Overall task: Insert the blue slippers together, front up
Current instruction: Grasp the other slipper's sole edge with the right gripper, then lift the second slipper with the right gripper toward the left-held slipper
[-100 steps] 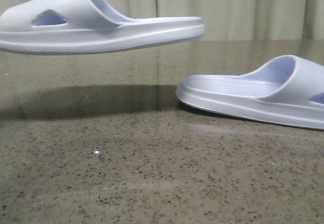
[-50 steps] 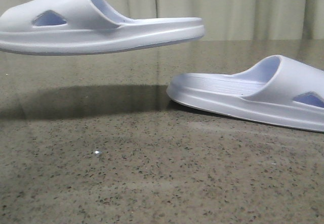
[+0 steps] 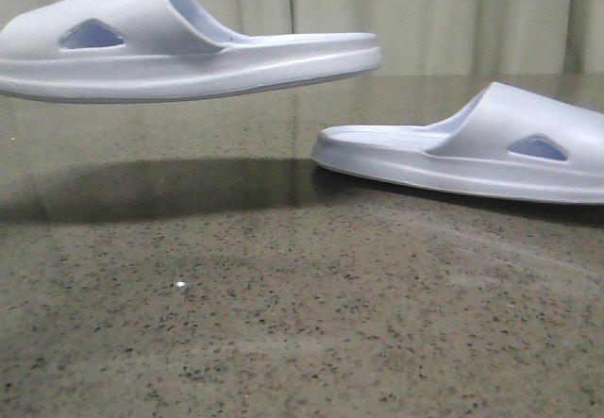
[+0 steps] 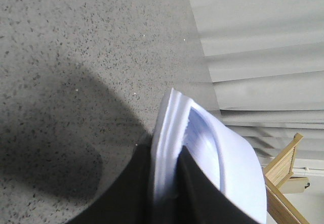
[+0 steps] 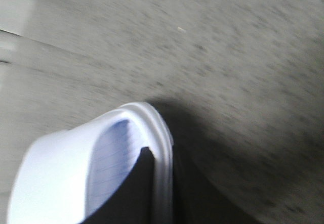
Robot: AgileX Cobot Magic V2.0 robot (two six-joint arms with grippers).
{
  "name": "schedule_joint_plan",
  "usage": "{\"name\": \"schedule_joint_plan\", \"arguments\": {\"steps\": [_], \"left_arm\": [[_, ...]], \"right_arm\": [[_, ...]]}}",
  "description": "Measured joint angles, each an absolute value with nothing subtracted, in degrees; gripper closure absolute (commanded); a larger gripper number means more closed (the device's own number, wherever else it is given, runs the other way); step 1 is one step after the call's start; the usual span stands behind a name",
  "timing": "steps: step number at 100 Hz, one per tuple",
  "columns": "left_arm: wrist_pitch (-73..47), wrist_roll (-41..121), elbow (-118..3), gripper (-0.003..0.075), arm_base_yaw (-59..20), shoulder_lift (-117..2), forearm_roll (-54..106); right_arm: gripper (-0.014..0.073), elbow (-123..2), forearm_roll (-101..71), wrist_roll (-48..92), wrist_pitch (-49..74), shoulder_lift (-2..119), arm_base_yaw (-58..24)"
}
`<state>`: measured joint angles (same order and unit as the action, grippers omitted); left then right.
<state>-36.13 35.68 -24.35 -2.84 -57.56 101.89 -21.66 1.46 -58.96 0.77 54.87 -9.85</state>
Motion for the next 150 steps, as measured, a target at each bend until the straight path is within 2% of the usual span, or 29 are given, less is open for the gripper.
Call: {"name": "schedule_joint_plan", "arguments": {"steps": [29,45,54,75,93,112,150], "left_arm": [[-37.0,35.7,-24.3,0.0704,-2.8,-57.6,101.9],[-38.7,35.7,-24.3,0.0704,-2.8,-57.6,101.9],[-40.1,35.8,-24.3,0.0704,-2.8,-57.6,101.9],[-41.6,35.8,-24.3,0.0704,-2.8,-57.6,101.9],[-42.1,35.9,-24.3,0.0704,-2.8,-57.6,101.9],[-42.3,36.1,-24.3,0.0704,-2.8,-57.6,101.8],[-42.3,36.2,-24.3,0.0704,-2.8,-57.6,101.3]], "right_arm": [[0.0699,-21.7,2.0,-58.4,-21.3,54.9,-6.6],[0.0699,-25.0,4.6,-58.4,-22.8,54.9,-3.4],[0.0699,-28.8,9.6,-58.6,-19.3,54.6,-3.2],[0.0701,-39.1,19.0,-58.8,-2.2,51.3,-3.2],[0.0701,-45.4,21.9,-58.9,9.3,47.2,-3.2],[0.0701,-46.1,20.6,-58.8,17.8,44.3,-4.7],[0.0701,-46.1,8.5,-53.3,25.3,43.6,-14.9]]}}
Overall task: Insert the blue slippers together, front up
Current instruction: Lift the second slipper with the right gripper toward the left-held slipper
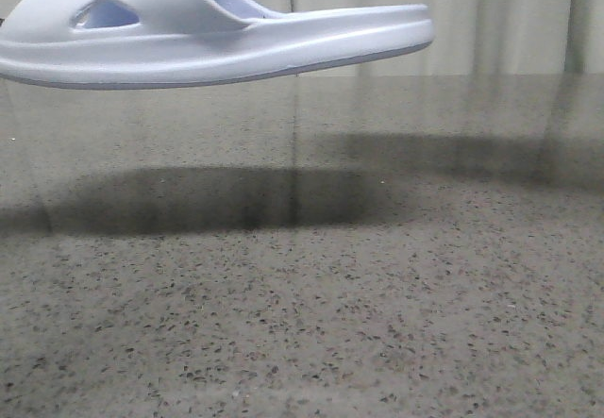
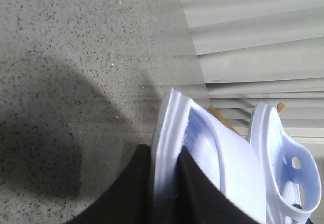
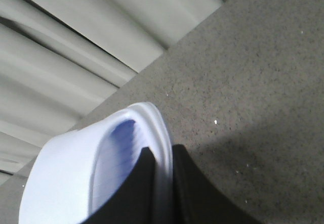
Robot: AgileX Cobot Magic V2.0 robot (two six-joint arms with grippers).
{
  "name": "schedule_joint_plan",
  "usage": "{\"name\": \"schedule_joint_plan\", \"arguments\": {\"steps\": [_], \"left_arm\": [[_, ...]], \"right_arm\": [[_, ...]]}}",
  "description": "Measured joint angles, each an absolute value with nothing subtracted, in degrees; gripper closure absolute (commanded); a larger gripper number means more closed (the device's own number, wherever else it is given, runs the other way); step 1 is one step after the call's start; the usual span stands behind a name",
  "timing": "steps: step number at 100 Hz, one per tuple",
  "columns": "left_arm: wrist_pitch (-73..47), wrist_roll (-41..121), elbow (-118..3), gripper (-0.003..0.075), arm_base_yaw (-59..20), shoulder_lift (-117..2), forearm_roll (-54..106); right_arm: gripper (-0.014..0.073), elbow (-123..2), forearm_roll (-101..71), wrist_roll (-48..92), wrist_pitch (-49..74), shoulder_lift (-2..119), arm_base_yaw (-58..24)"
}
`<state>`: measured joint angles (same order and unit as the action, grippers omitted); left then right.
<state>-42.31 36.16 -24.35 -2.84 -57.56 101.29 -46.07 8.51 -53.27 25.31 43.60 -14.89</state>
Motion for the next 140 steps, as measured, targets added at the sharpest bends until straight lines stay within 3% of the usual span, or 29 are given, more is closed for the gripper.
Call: {"name": "schedule_joint_plan", "arguments": {"steps": [52,140], "left_arm": [[-42.9,36.2,-24.3,0.0704,-2.8,-57.6,100.8],[-53.4,37.7,-24.3,0.0704,-2.8,-57.6,98.0]], "right_arm": [[0.0701,-46.1,-6.8,-39.0,36.2,36.4,-15.3],[0.0701,-46.1,-16.7,-23.5,39.4,36.4,-15.3]]}}
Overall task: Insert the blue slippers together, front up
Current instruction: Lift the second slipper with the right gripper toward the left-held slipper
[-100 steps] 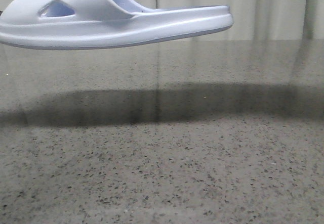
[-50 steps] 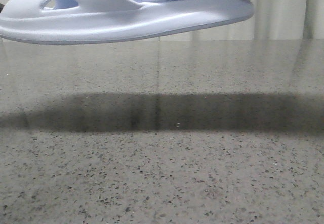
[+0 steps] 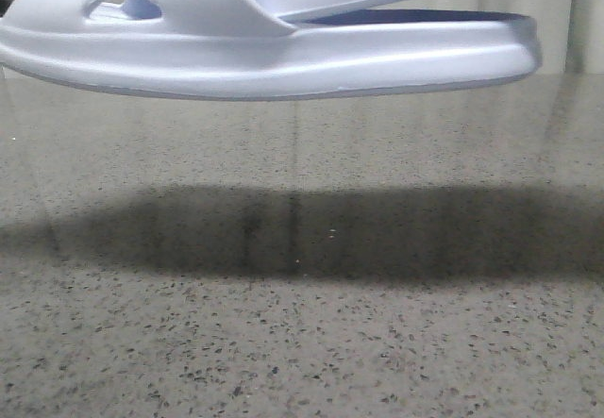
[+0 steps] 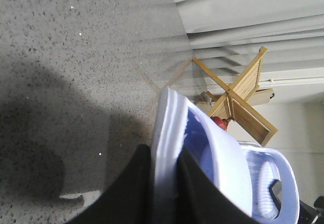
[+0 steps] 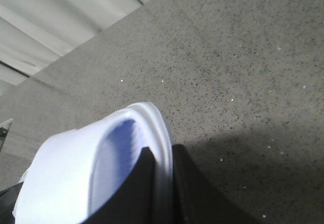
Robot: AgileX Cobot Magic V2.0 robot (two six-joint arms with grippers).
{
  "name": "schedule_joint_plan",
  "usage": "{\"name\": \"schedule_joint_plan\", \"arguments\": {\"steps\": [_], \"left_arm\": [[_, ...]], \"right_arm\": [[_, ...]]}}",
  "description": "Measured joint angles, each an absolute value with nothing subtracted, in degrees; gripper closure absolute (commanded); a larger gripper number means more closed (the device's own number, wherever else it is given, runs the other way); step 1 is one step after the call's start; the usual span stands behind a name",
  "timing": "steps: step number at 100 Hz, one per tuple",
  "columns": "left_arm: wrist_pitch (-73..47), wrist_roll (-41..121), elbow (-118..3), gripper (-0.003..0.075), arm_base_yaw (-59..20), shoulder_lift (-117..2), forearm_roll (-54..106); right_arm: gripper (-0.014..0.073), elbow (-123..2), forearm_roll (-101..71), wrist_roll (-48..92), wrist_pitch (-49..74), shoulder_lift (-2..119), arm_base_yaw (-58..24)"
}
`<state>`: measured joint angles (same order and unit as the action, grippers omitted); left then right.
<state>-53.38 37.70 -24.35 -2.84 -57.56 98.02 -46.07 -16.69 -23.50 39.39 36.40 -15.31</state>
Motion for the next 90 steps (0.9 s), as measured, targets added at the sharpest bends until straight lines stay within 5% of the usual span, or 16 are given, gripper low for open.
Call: {"name": "schedule_joint_plan", "arguments": {"steps": [90], "left_arm": [[-57.4,38.0,-24.3,0.0704,-2.8,-57.6,100.5]], "right_arm": [[0.0701,-46.1,-19.5,-16.8,36.3,36.4,-15.3]]}}
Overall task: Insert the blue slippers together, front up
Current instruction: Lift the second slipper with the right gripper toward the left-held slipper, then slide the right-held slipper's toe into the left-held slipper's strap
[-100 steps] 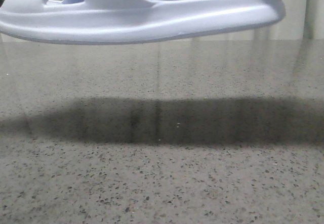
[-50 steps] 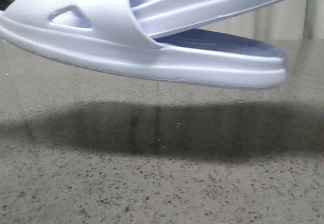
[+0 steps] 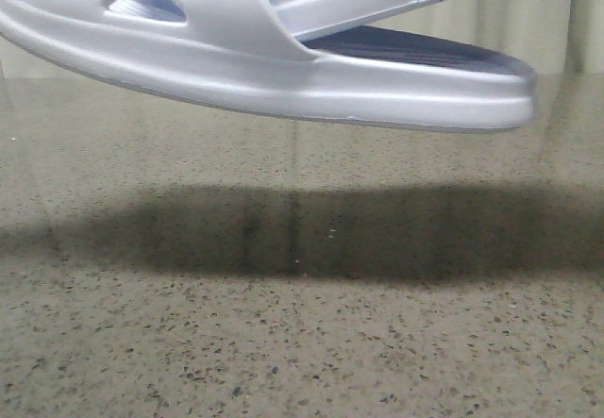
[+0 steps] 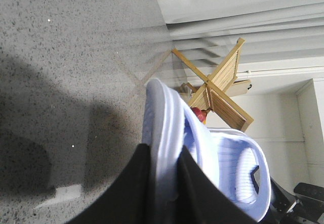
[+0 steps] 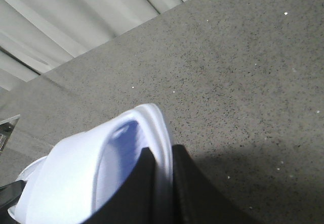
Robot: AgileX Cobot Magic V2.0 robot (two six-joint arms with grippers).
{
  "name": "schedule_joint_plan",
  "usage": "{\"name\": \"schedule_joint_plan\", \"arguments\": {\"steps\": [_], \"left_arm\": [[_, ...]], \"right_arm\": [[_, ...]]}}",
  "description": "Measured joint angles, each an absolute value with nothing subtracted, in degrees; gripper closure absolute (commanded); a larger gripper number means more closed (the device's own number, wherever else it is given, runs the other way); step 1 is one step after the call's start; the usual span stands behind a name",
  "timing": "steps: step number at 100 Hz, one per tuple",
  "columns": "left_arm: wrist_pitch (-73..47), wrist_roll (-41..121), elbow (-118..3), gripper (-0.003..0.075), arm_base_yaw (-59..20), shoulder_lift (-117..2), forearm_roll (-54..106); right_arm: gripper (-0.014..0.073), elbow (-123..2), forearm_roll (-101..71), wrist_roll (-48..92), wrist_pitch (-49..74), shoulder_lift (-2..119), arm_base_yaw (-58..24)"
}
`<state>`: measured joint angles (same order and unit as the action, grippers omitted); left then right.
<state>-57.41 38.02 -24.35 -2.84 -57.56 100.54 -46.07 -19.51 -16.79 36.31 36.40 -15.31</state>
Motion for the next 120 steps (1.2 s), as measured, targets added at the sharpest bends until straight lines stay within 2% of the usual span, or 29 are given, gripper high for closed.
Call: {"name": "schedule_joint_plan", "arguments": {"steps": [70,120], "left_arm": [[-56.1,37.1,-24.3,0.0704,-2.8,-57.6,100.5],[-59.0,35.6,-24.3,0.0704,-2.6,-57.6,101.0]], "right_arm": [[0.0701,-33.1,-28.8,-15.2,24.4,36.4,-15.3],[0.0701,-31.9,-32.5,-11.2,22.6,36.4,-15.3]]}}
